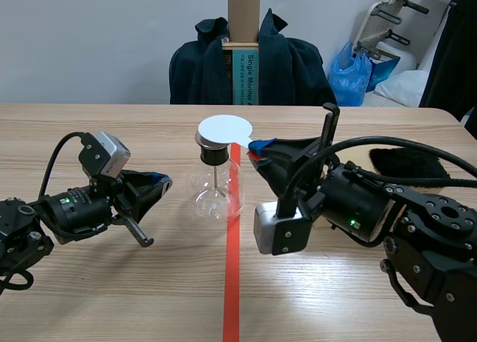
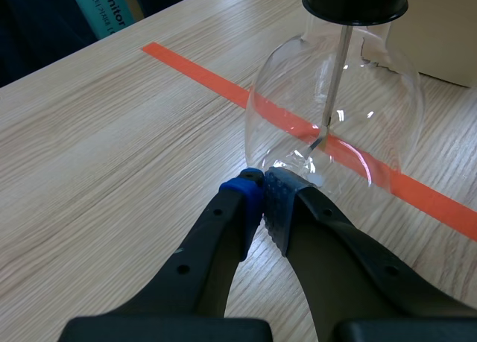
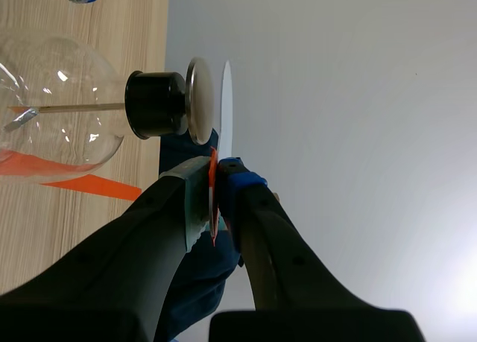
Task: Do the electroscope experiment.
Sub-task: 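Move the plate toward and away from the electroscope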
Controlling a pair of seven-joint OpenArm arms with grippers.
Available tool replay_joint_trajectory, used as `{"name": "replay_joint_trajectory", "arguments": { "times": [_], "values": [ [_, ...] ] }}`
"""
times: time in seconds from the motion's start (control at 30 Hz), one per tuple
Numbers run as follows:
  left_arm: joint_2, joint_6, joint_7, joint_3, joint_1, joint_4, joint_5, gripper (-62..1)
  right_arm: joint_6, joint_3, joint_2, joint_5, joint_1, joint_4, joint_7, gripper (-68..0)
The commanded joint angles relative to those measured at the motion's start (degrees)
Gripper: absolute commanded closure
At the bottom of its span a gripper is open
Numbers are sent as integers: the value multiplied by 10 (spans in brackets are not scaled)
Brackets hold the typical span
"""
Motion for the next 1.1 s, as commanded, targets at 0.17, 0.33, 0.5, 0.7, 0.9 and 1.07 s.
{"name": "replay_joint_trajectory", "arguments": {
  "times": [0.17, 0.33, 0.5, 0.7, 0.9, 1.07],
  "values": [
    [-3, 1, -8, -5, -7, 5, -3, -32, -8, 3, 3, 4, 10, 12, 10, -8],
    [-3, 1, -8, -5, -7, 5, -3, -32, -8, 3, 3, 4, 10, 12, 10, -8],
    [-3, 1, -8, -5, -7, 5, -3, -32, -8, 3, 3, 4, 10, 12, 10, -8],
    [-3, 1, -8, -5, -7, 5, -3, -32, -8, 3, 3, 4, 10, 12, -13, -8],
    [-3, 1, -8, -5, -6, 5, -3, -32, -8, 3, 3, 4, 6, 12, -89, -8],
    [-3, -2, -8, -5, -6, 5, -3, -32, -8, 3, 3, 4, 6, 12, -154, -8]
  ]
}}
